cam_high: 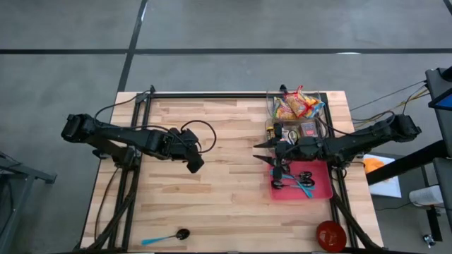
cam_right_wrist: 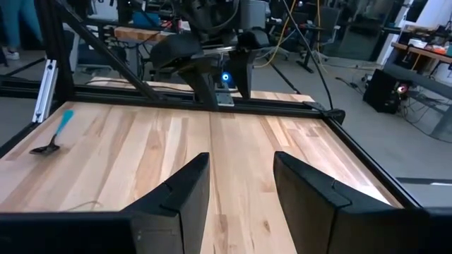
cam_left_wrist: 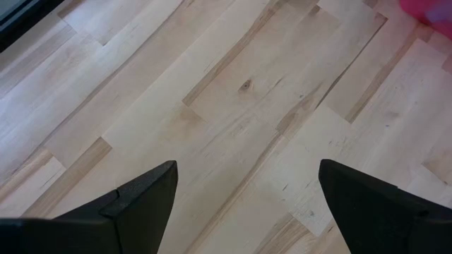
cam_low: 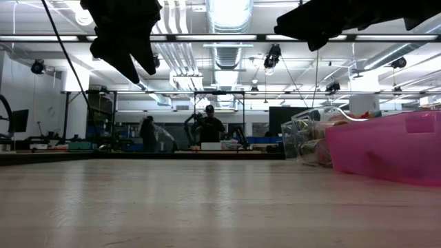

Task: Pick & Place Food Item
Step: Put the blue spoon into the red bin

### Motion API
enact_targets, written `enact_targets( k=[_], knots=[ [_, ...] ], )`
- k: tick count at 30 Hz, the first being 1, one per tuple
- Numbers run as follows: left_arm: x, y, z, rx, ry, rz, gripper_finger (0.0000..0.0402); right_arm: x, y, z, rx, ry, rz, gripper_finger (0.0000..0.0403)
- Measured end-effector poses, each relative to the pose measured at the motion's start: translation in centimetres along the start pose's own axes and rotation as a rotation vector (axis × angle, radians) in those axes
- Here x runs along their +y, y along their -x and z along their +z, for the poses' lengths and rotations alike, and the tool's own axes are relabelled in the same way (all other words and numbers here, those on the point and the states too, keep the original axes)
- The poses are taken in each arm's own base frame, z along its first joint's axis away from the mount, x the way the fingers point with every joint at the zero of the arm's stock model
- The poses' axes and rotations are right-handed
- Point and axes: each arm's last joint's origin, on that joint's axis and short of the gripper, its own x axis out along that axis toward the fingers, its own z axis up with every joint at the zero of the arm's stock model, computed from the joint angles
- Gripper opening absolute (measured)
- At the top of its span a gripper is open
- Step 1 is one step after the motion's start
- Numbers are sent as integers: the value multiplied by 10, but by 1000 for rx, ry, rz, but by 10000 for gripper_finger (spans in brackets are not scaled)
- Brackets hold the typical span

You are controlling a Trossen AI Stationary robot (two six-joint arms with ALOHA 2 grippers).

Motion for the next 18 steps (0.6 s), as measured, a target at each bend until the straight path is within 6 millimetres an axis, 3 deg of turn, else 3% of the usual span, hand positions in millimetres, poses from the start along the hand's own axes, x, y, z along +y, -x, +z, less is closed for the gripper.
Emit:
enact_targets(
  k=[4, 11, 13, 18],
  knots=[
    [0, 0, 0, -3, -25, 3, 349, 0, 0, 0, 0, 0, 0, 156],
    [1, 0, 1, -26, -266, 34, 349, 0, 0, 0, -1, 0, 0, 156],
    [1, 0, 1, -28, -218, 31, 349, 0, 0, 0, -1, 0, -1, 156],
    [-1, 0, 0, 14, 131, -22, 349, 0, 0, 0, -1, 0, -1, 156]
  ],
)
